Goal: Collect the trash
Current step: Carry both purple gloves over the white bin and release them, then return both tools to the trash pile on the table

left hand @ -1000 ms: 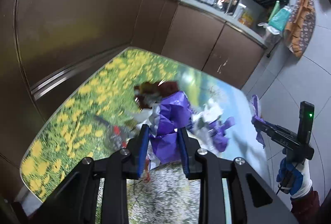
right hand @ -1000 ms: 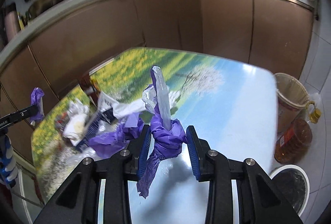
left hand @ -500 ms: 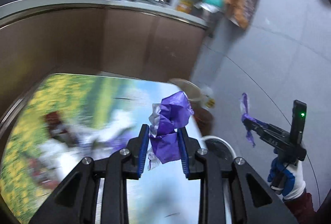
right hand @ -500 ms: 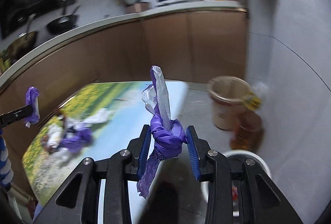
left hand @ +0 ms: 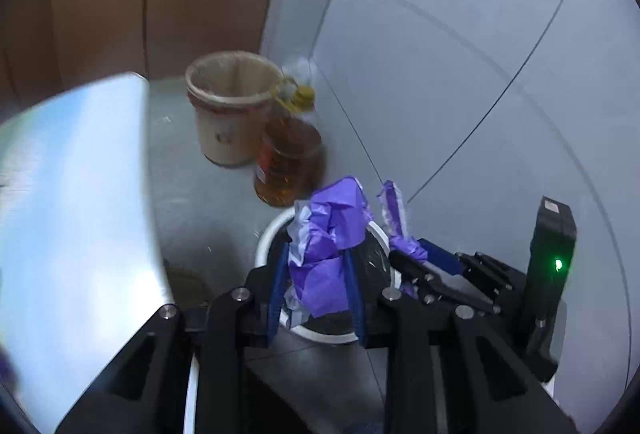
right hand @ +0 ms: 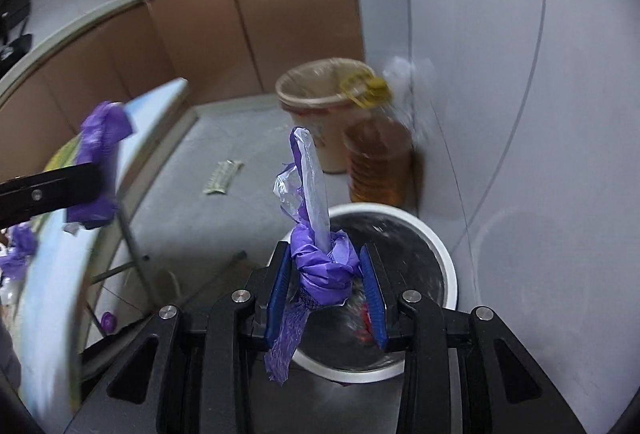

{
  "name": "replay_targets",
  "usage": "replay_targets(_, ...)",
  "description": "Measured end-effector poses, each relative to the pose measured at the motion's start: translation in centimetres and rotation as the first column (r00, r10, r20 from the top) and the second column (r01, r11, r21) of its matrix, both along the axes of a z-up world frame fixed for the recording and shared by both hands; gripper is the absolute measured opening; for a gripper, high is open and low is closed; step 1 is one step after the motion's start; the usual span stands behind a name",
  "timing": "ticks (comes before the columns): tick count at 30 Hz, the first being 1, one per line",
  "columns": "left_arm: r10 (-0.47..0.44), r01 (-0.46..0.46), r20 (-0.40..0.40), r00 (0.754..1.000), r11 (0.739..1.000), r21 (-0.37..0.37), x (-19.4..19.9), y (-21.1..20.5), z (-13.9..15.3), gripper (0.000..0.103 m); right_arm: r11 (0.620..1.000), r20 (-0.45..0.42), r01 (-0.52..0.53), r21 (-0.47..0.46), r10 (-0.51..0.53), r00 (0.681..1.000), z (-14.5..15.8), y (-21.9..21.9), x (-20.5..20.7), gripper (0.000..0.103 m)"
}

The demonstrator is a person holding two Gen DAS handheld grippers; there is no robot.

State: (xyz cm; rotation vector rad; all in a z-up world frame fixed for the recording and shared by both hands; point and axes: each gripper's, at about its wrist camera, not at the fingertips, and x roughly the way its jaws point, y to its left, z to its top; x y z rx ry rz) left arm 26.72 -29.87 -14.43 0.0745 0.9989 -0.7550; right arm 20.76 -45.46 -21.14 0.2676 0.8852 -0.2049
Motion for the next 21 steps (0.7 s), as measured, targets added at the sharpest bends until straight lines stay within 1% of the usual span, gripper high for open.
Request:
replay_targets(3, -0.012, 0.012, -0.029, 1.000, 1.000, 0.011, 0.9, -2.5, -2.0, 0.027, 1.000, -0.024, 0.024, 0.010, -0.024, 0.999, -1.5, -1.2, 0.3, 0.036)
replay_targets(5, -0.029, 0.029, -0.062, 0.998, 1.000, 0.000, 1.3, -3.7, -2.9, 0.031, 0.999, -0.035, 0.033, 0.005, -0.033, 0.999, -2.2, -1.3, 0.7, 0.037)
replay_targets(7, -0.037, 0.036, -0.076, 0.996, 0.999, -0.004, 1.6, -4.5, -3.6, 0.047, 0.999, -0.052, 0.045, -0.008, -0.045, 0.998, -2.9, -1.7, 1.0, 0.045)
replay_targets(9, -0.037, 0.036, -0.083, 0.996, 0.999, -0.010, 1.8, -5.1, -3.9, 0.050, 0.998, -0.061, 0.057, -0.016, -0.058, 0.996, -3.2, -2.1, 1.2, 0.048)
replay_targets(11, -0.033, 0.031, -0.091, 0.995, 0.999, -0.016, 1.9, -4.9, -4.1, 0.050, 0.998, -0.065, 0.068, -0.018, -0.069, 0.996, -3.5, -2.2, 1.2, 0.049)
replay_targets(14, -0.029, 0.026, -0.087, 0.996, 0.999, -0.032, 2.0, -4.1, -3.5, 0.050, 0.997, -0.065, 0.080, -0.019, -0.081, 0.995, -3.4, -2.2, 0.7, 0.050)
replay_targets(16, -0.020, 0.018, -0.053, 0.998, 0.999, -0.030, 1.5, -3.2, -2.5, 0.050, 0.996, -0.053, 0.088, -0.013, -0.089, 0.995, -3.0, -2.1, 0.3, 0.051)
replay_targets(20, 0.007, -0.007, 0.016, 1.000, 0.999, -0.041, 0.5, -1.1, 0.0, 0.050, 0.996, 0.000, 0.092, -0.003, -0.092, 0.996, -1.2, -1.3, -0.2, 0.051)
replay_targets(21, 0.012, -0.011, 0.026, 1.000, 0.999, -0.044, 0.2, -0.6, 0.5, 0.050, 0.996, 0.019, 0.086, -0.002, -0.086, 0.996, -0.3, -0.9, -0.3, 0.052)
